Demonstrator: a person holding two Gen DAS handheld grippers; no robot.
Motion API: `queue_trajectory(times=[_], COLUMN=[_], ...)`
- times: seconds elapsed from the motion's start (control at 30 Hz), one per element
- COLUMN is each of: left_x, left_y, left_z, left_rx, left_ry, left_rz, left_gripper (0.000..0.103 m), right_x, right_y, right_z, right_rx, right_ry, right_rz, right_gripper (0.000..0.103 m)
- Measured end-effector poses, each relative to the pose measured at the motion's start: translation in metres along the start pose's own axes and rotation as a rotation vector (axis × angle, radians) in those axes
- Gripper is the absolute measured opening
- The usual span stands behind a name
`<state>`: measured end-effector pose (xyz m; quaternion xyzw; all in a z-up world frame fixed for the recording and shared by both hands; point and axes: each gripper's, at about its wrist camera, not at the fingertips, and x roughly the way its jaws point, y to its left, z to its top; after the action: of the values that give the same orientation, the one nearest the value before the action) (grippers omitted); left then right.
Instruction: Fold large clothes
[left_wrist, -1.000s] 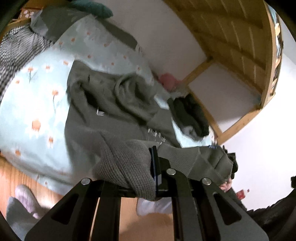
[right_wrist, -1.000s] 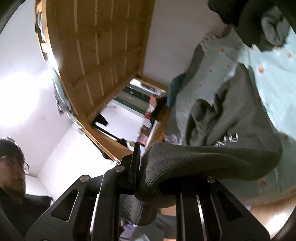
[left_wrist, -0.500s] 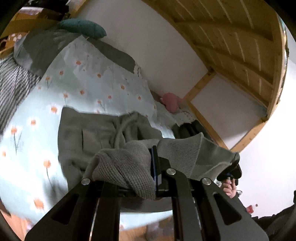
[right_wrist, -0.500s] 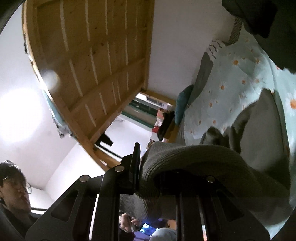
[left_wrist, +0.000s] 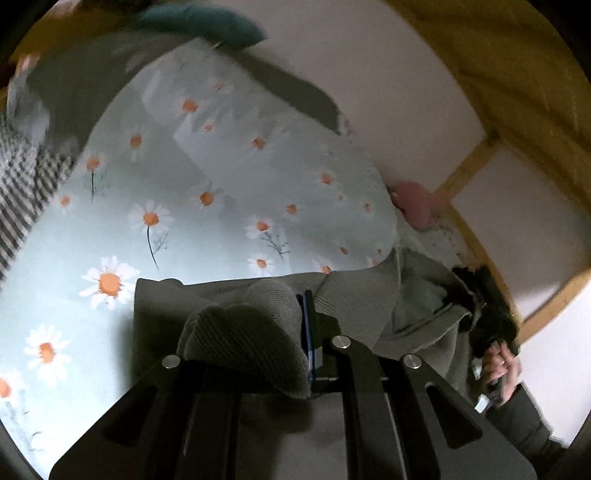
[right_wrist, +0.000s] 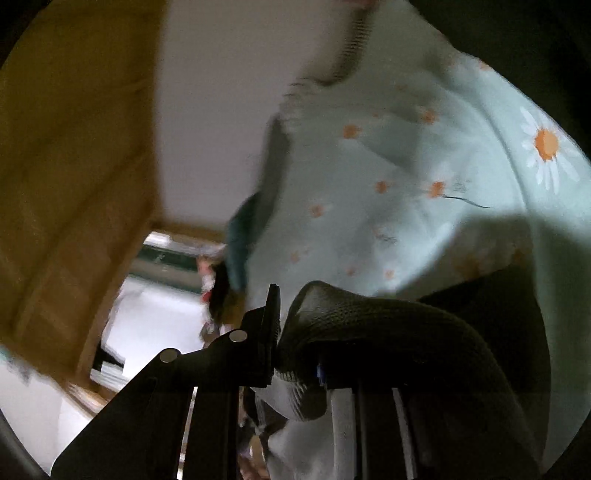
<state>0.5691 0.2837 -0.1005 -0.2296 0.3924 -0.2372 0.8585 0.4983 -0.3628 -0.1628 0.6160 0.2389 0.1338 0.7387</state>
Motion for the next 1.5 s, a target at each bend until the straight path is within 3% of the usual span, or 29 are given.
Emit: queue_trajectory(times=[0.07,0.13,0.23,0.27,0.3,0.37,0.47,0.5,0.53,0.6,0.63,0.67,0.73,0.83,0.87,0.9,0.93,0.97,1.0,1.03,1.07,1.13,1.17,1.2,1.23,1.3,1.4,1.47,1.5], left_x=[0.013,0.023,0.028,0.031,0.034,0.032,0.023,0.018,0.014,0.008,0.012,0.019,0.044,0.08,0.097,0.105,0.105,0.105,0.105,0.102,0.098,0.087,0.075,0.069,0.059,0.044,0.046,0.053,0.055], left_y=[0.021,0.039,0.058,0.062,0.064,0.075,0.099,0.102,0.1,0.075,0.054,0.04,0.003,-0.003,0.007,0.011,0.011,0.009,0.007,0.005,0.005,0.011,0.013,0.015,0.021,0.037,0.066,0.077,0.07], left_z=[0.009,0.017,0.022,0.022,0.02,0.019,0.022,0.027,0.03,0.04,0.04,0.038,0.024,0.003,-0.005,-0.007,-0.007,-0.006,-0.005,-0.005,-0.002,0.002,0.004,0.003,0.003,-0.004,-0.016,-0.021,-0.02], left_rx=[-0.09,-0.185,-0.293,-0.327,-0.355,-0.452,-0.654,-0.678,-0.652,-0.466,-0.335,-0.242,0.044,0.204,0.164,0.132,0.133,0.139,0.14,0.139,0.109,0.048,0.008,-0.017,-0.068,-0.186,-0.341,-0.411,-0.382], left_ry=[0.012,0.02,0.009,0.016,0.024,-0.042,-0.15,-0.157,-0.154,-0.109,-0.036,0.018,0.129,0.256,0.345,0.367,0.347,0.343,0.342,0.333,0.32,0.27,0.21,0.174,0.121,0.036,-0.013,-0.003,0.015], left_rz=[-0.043,-0.118,-0.225,-0.263,-0.299,-0.4,-0.523,-0.455,-0.408,-0.283,-0.196,-0.113,0.172,0.438,0.446,0.432,0.423,0.404,0.371,0.344,0.277,0.21,0.153,0.121,0.075,-0.002,-0.047,-0.045,-0.01], left_gripper=[0.01,0.01,0.012,0.018,0.049,0.097,0.097,0.097,0.097,0.097,0.097,0.097,0.097,0.097,0.097,0.097,0.097,0.097,0.086,0.071,0.045,0.036,0.034,0.033,0.033,0.03,0.029,0.029,0.031], right_x=[0.018,0.03,0.034,0.036,0.038,0.045,0.05,0.049,0.044,0.031,0.027,0.026,0.028,0.052,0.064,0.077,0.09,0.099,0.103,0.108,0.111,0.104,0.092,0.074,0.053,0.025,0.04,0.046,0.049], right_y=[-0.015,-0.025,-0.032,-0.031,-0.025,-0.008,0.016,0.02,0.023,0.019,0.016,0.016,0.028,0.057,0.058,0.055,0.046,0.035,0.028,0.018,0.014,0.015,0.018,0.022,0.025,0.02,-0.002,-0.014,-0.021], right_z=[0.011,0.017,0.025,0.028,0.031,0.031,0.024,0.024,0.026,0.032,0.039,0.044,0.052,0.035,0.023,0.012,-0.001,-0.011,-0.016,-0.02,-0.02,-0.013,-0.005,0.006,0.017,0.032,0.029,0.031,0.033], right_rx=[0.091,0.186,0.35,0.354,0.295,0.144,-0.037,-0.054,-0.033,0.067,0.129,0.152,0.032,-0.399,-0.539,-0.655,-0.769,-0.836,-0.856,-0.856,-0.834,-0.802,-0.745,-0.649,-0.576,-0.494,-0.507,-0.443,-0.401], right_ry=[0.007,0.009,-0.002,0.004,0.023,0.09,0.162,0.173,0.159,0.107,0.072,0.058,0.073,0.191,0.241,0.291,0.351,0.405,0.438,0.483,0.506,0.424,0.372,0.322,0.244,0.137,0.145,0.138,0.15], right_rz=[-0.002,0.065,0.155,0.153,0.085,-0.036,-0.095,-0.087,-0.01,0.199,0.23,0.181,-0.027,-0.478,-0.637,-0.773,-0.896,-0.939,-0.938,-0.91,-0.878,-0.871,-0.796,-0.618,-0.489,-0.422,-0.559,-0.59,-0.603], right_gripper=[0.031,0.095,0.1,0.1,0.1,0.1,0.1,0.1,0.1,0.1,0.1,0.1,0.1,0.1,0.1,0.1,0.1,0.099,0.093,0.068,0.062,0.034,0.023,0.012,0.012,0.012,0.012,0.016,0.03])
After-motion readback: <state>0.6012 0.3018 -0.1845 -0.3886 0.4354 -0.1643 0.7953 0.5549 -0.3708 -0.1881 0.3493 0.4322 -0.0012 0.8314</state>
